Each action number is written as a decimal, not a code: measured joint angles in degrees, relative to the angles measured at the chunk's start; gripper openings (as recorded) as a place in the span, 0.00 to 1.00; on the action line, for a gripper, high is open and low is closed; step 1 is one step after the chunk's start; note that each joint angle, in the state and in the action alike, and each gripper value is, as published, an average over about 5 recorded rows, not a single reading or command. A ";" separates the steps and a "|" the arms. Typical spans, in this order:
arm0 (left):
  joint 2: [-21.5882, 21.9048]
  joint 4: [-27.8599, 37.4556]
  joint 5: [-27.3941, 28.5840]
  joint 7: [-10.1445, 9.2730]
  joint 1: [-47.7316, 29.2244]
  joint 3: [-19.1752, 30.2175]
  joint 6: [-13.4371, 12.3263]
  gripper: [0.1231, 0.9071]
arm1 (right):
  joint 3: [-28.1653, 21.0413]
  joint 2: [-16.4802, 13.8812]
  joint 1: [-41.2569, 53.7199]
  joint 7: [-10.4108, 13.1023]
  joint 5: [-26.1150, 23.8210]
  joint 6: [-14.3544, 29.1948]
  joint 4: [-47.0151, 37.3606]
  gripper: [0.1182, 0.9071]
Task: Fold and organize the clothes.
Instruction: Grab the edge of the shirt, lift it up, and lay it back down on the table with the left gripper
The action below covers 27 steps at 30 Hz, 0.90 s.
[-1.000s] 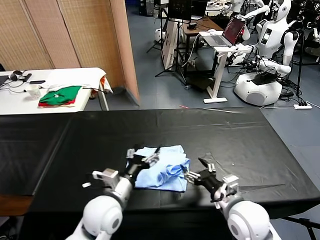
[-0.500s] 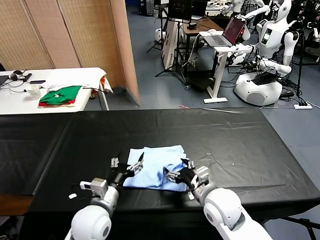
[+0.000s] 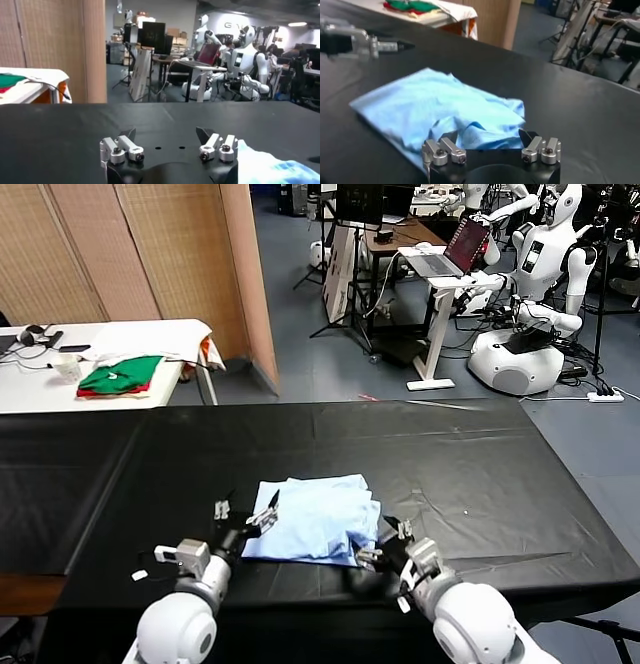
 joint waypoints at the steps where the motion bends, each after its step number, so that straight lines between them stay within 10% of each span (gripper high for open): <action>1: 0.13 0.02 -0.04 0.01 0.09 -0.19 -0.06 1.00 | 0.39 -0.18 -0.76 0.07 0.00 0.00 0.54 1.00; 15: 0.51 1.14 0.23 0.18 0.66 -0.95 -0.98 1.00 | 4.50 0.52 -6.87 2.06 6.48 0.71 7.91 1.00; 27: -0.20 2.80 1.53 0.38 1.72 -1.15 -2.26 1.00 | 0.20 3.98 -1.24 1.19 -3.45 2.74 -2.91 1.00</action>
